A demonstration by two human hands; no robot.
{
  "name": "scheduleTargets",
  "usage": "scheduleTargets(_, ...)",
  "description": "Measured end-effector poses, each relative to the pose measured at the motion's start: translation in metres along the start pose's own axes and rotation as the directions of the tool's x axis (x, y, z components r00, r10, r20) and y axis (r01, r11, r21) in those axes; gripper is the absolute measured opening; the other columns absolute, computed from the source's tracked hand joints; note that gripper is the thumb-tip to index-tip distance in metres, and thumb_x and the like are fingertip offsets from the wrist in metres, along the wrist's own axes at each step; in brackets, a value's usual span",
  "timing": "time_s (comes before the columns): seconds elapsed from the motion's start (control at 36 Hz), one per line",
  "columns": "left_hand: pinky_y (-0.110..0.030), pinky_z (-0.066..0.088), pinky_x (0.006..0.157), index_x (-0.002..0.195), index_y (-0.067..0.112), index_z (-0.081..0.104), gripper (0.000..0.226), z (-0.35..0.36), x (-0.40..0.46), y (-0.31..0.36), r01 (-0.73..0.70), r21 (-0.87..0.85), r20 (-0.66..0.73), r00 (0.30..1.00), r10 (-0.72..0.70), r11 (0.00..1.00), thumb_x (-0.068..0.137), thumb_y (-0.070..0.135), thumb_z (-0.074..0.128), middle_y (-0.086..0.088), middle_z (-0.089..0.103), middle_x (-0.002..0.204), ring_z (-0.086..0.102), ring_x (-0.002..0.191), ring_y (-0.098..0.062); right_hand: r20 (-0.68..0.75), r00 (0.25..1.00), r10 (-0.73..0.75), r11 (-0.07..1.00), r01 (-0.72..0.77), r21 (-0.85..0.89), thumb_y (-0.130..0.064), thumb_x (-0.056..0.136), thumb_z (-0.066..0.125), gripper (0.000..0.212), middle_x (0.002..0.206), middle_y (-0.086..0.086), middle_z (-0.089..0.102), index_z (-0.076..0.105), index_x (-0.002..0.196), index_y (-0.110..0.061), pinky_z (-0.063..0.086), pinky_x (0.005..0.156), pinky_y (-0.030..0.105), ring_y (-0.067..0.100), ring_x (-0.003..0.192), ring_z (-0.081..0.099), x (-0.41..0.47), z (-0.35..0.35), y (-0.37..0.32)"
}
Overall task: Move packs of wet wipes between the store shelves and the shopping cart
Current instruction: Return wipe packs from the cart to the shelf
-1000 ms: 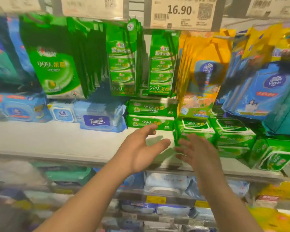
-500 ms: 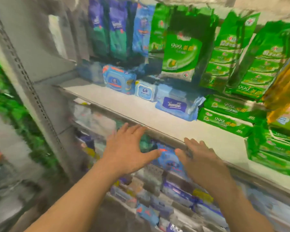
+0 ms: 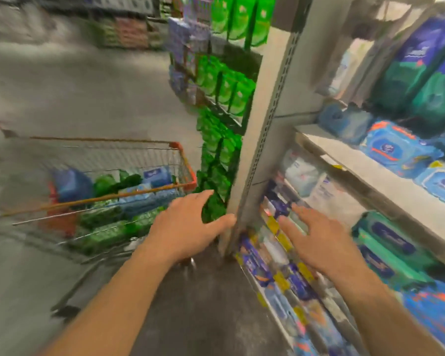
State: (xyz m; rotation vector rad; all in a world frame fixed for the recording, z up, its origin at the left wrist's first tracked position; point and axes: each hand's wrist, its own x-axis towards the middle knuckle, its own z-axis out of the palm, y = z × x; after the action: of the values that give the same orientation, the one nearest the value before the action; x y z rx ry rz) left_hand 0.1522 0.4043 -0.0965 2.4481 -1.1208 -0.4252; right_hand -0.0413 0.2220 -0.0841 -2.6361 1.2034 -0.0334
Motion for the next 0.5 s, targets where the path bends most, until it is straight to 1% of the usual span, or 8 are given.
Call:
scheduleTargets(0.08,-0.049,0.035,0.115,0.153,0.046,0.021,0.104,-0.019,-0.006,-0.049,0.105,-0.049,-0.037,0.994,-0.107,0.993,0.064,0.099,0.022,0.015,0.029,0.161,0.029,0.148,-0.018,0.039,0.996,-0.083,0.997,0.082,0.012,-0.072,0.094,0.036,0.070,0.159,-0.003,0.042,0.040,0.154,-0.037,0.027,0.119,0.036,0.021,0.148,0.036,0.020,0.015,-0.051)
scheduleTargets(0.14,-0.046,0.033,0.116,0.153,0.044,0.023,0.098,-0.031,-0.009,-0.075,0.162,-0.091,-0.062,0.984,-0.167,0.983,0.070,0.095,0.028,0.013,0.030,0.161,0.029,0.148,-0.017,0.101,0.984,-0.144,0.989,0.142,0.029,-0.079,0.087,0.029,0.080,0.163,-0.003,0.037,0.035,0.156,-0.037,0.022,0.122,0.038,0.022,0.152,0.028,0.035,0.026,-0.079)
scheduleTargets(0.22,-0.043,0.033,0.116,0.154,0.040,0.025,0.089,-0.043,-0.010,-0.114,0.228,-0.104,-0.100,0.966,-0.238,0.968,0.079,0.086,0.036,0.008,0.032,0.161,0.031,0.147,-0.018,0.116,0.967,-0.225,0.974,0.221,0.049,-0.091,0.072,0.013,0.099,0.161,-0.004,0.040,0.036,0.154,-0.039,0.030,0.121,0.043,0.023,0.152,0.029,0.060,0.043,-0.115)
scheduleTargets(0.25,-0.043,0.034,0.115,0.154,0.039,0.026,0.092,-0.046,-0.008,-0.126,0.243,-0.109,-0.116,0.960,-0.255,0.964,0.077,0.089,0.034,0.006,0.034,0.160,0.032,0.146,-0.018,0.119,0.960,-0.254,0.967,0.249,0.050,-0.092,0.073,0.013,0.099,0.161,-0.004,0.040,0.037,0.154,-0.039,0.032,0.120,0.043,0.023,0.151,0.032,0.069,0.047,-0.127)
scheduleTargets(0.31,-0.043,0.034,0.115,0.153,0.037,0.028,0.105,-0.052,-0.004,-0.150,0.285,-0.135,-0.145,0.942,-0.304,0.949,0.067,0.096,0.027,0.005,0.036,0.158,0.033,0.144,-0.018,0.149,0.943,-0.297,0.955,0.293,0.050,-0.085,0.083,0.024,0.087,0.161,-0.004,0.039,0.037,0.155,-0.038,0.034,0.118,0.042,0.024,0.148,0.037,0.087,0.055,-0.152)
scheduleTargets(0.33,-0.042,0.034,0.115,0.153,0.037,0.029,0.112,-0.055,-0.001,-0.161,0.308,-0.145,-0.165,0.929,-0.330,0.940,0.061,0.100,0.022,0.005,0.036,0.158,0.033,0.143,-0.018,0.162,0.936,-0.312,0.950,0.308,0.048,-0.081,0.088,0.029,0.081,0.162,-0.004,0.038,0.037,0.155,-0.038,0.034,0.117,0.041,0.024,0.148,0.036,0.097,0.059,-0.164)
scheduleTargets(0.39,-0.043,0.035,0.114,0.152,0.036,0.031,0.121,-0.062,0.007,-0.180,0.347,-0.149,-0.204,0.905,-0.372,0.926,0.054,0.105,0.015,0.005,0.037,0.157,0.034,0.142,-0.018,0.174,0.918,-0.356,0.934,0.350,0.067,-0.080,0.088,0.031,0.079,0.162,-0.004,0.037,0.036,0.156,-0.038,0.033,0.120,0.042,0.023,0.151,0.031,0.119,0.068,-0.187)
scheduleTargets(0.5,-0.047,0.036,0.114,0.154,0.037,0.027,0.109,-0.076,0.036,-0.215,0.411,-0.144,-0.208,0.877,-0.433,0.900,0.064,0.100,0.022,0.005,0.035,0.158,0.034,0.143,-0.018,0.175,0.886,-0.428,0.901,0.404,0.157,-0.083,0.087,0.031,0.077,0.157,-0.010,0.044,0.040,0.152,-0.042,0.037,0.117,0.047,0.019,0.151,0.031,0.166,0.088,-0.227)
